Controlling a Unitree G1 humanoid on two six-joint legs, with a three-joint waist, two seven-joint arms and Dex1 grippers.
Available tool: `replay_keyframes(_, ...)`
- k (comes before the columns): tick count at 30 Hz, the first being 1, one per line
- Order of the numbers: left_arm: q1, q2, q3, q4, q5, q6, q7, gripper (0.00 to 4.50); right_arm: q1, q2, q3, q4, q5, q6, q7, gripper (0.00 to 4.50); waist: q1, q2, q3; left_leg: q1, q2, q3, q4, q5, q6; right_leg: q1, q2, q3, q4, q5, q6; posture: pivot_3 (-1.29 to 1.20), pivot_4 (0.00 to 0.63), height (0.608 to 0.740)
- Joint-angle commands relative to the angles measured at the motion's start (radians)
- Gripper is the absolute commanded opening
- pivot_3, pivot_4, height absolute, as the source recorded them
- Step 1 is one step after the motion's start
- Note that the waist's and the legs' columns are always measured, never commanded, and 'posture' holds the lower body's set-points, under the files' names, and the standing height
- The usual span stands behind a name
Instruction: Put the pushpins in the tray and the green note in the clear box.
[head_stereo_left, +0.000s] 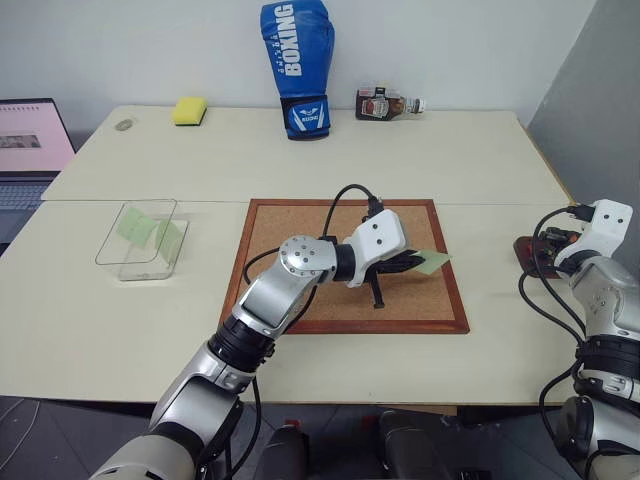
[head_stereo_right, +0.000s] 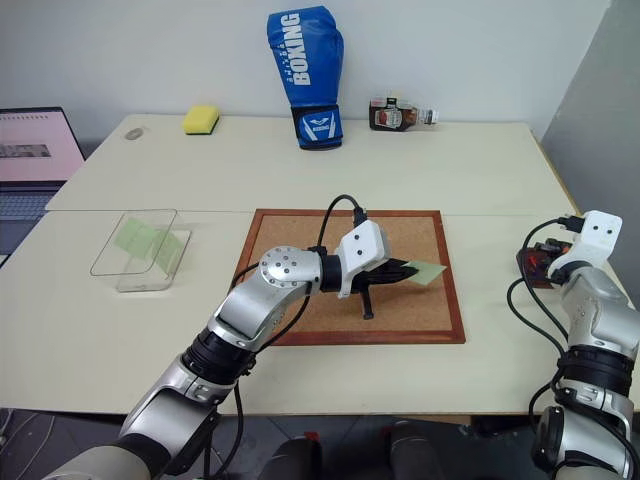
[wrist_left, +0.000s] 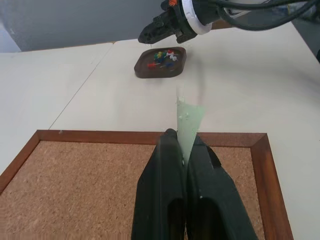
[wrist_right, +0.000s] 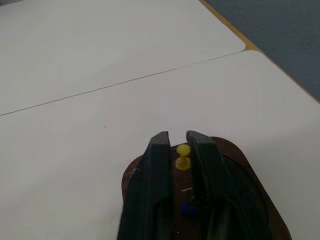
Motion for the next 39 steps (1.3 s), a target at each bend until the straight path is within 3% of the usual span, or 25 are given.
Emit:
replay_keyframes(1,0.0,-0.003,0.021,-0.043,0.003,-0.004,0.0,0.0,-0.028,-0.029,-0.009,0.006,0.004,-0.04,-0.005,1.45,0.0,0.0,0.0,0.0,0.0,0.0,0.0,0.0,0.0,0.0,0.0,0.0,0.0,0.0,0.0,0.0,0.15,0.74)
replay_keyframes(14,0.0,-0.001,0.029,-0.026,0.016,-0.009,-0.002,0.0,-0.001,-0.043,0.024,0.027,-0.03,-0.073,-0.023,4.45,0.0,0.0,0.0,0.0,0.0,0.0,0.0,0.0,0.0,0.0,0.0,0.0,0.0,0.0,0.0,0.0,0.15,0.74)
replay_keyframes(31,0.015,0.007,0.032,-0.043,0.015,0.005,0.006,0.0,-0.004,0.026,-0.01,-0.06,0.131,-0.022,0.005,4.45,-0.001,0.0,0.0,0.001,0.0,0.0,0.001,0.0,0.0,0.001,0.0,0.0,0.001,0.0,0.0,0.0,0.15,0.74)
replay_keyframes(39,0.02,0.011,0.034,-0.047,0.019,0.009,0.006,0.0,0.011,0.021,0.006,-0.069,0.126,-0.037,-0.001,4.45,0.0,0.0,0.0,0.001,0.0,0.0,0.001,0.0,0.0,0.001,0.0,0.0,0.001,0.0,0.0,0.0,0.15,0.74)
